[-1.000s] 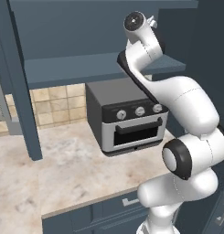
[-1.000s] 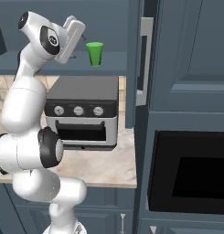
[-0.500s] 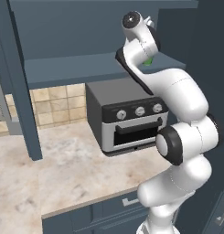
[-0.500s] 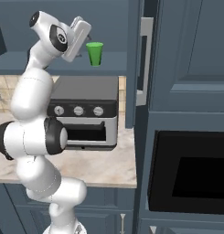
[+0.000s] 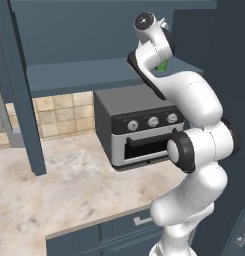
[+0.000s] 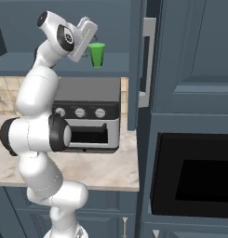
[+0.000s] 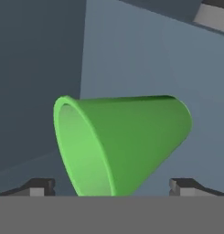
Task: There is a tray on the dining counter. Grab the cup, mug, and pitcher and place them on the tray. The pitcher may be placed next to the tray if it cannot fit the tray.
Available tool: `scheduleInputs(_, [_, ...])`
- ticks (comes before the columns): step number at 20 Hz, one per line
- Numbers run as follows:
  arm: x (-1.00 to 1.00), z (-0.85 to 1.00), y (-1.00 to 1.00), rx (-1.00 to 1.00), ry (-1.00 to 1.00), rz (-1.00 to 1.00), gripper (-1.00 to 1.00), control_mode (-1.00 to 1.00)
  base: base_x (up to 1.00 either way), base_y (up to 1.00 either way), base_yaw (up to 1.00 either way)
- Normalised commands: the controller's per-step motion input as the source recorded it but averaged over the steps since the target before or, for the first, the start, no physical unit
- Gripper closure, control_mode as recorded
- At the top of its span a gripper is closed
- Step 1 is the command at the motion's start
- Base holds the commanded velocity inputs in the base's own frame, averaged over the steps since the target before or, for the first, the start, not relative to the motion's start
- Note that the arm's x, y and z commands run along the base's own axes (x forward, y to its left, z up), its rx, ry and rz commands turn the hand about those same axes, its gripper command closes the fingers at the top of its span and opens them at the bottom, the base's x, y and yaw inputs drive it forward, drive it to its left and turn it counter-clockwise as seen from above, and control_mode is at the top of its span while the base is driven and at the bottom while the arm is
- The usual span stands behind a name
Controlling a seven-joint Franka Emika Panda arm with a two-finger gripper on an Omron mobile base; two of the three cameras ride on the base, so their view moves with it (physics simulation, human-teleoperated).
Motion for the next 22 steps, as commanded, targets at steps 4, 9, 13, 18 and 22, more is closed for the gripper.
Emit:
scheduleInputs(4, [0.21, -0.1, -0.05, -0.01, 0.0, 0.0, -1.0, -1.0, 0.0, 0.0, 0.0])
scheduleInputs(9, [0.07, -0.07, -0.03, 0.0, 0.0, 0.0, -1.0, -1.0, 0.0, 0.0, 0.0])
scheduleInputs(13, [0.0, -0.09, -0.04, 0.0, 0.0, 0.0, -1.0, -1.0, 0.0, 0.0, 0.0])
scheduleInputs(18, [0.0, -0.13, 0.0, -0.01, 0.0, 0.0, 1.0, -1.0, 0.0, 0.0, 0.0])
scheduleInputs(22, [0.0, -0.15, 0.0, -0.01, 0.0, 0.0, 1.0, -1.0, 0.0, 0.0, 0.0])
